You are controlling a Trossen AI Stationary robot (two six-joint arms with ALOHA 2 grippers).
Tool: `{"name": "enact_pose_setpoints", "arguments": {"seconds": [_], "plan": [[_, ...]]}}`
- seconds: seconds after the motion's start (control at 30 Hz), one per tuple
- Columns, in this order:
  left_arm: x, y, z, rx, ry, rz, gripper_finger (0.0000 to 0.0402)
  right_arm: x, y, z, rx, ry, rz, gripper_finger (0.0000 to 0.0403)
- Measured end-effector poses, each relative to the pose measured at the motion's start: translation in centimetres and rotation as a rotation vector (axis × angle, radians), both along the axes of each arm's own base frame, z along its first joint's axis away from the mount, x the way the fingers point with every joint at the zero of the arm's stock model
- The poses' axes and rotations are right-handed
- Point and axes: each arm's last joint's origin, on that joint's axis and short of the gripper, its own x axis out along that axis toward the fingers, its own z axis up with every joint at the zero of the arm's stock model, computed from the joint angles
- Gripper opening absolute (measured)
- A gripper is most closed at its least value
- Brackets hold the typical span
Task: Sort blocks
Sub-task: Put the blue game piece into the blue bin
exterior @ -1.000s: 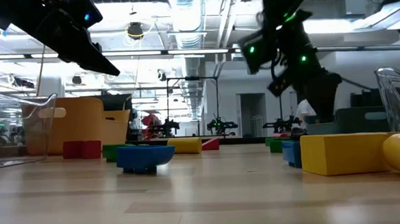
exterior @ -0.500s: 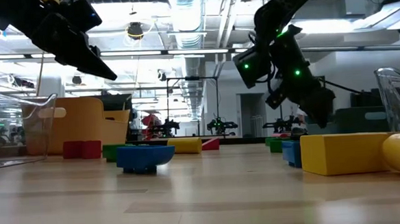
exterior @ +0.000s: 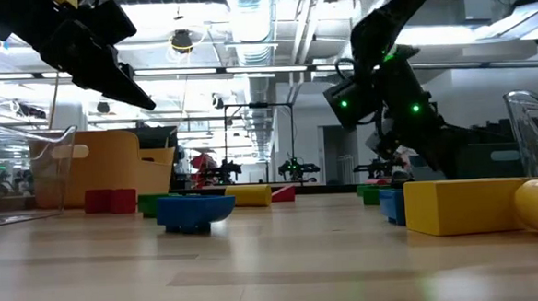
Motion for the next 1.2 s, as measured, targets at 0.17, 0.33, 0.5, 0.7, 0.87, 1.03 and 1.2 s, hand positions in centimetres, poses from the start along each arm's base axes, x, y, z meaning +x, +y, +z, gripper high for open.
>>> {"name": "enact_pose_setpoints", "arguments": {"seconds": [0.17,0.33,0.5,0.7,0.87,1.03,1.2], "plan": [[0.0,0.0,0.0,0.002,-0.003,-0.002,0.0163,0.2,0.0,-0.7,0.008,-0.047,0.023,0.0249],[0.0,0.0,0.1,0.003,-0.006,-0.002,0.0163,2.5,0.4,0.3,-0.018,-0.192,0.051,0.0249],[0.1,0.0,0.1,0.002,-0.010,-0.002,0.0163,5.2,1.4,3.3,-0.004,-0.317,0.056,0.0249],[0.0,0.0,0.0,0.001,-0.004,-0.001,0.0163,6.8,2.0,6.8,0.027,-0.428,-0.047,0.0249],[0.0,0.0,0.0,-0.018,-0.005,-0.003,0.0163,8.2,0.2,6.5,0.003,-0.749,-0.547,0.0249],[-0.1,-0.1,-0.3,-0.053,0.026,-0.015,0.0163,8.4,1.8,5.6,-0.036,-0.792,-0.655,0.0249],[-0.3,-0.1,-0.5,-0.042,0.054,-0.029,0.0163,8.1,4.3,4.6,-0.183,-0.814,-0.684,0.0249]]}}
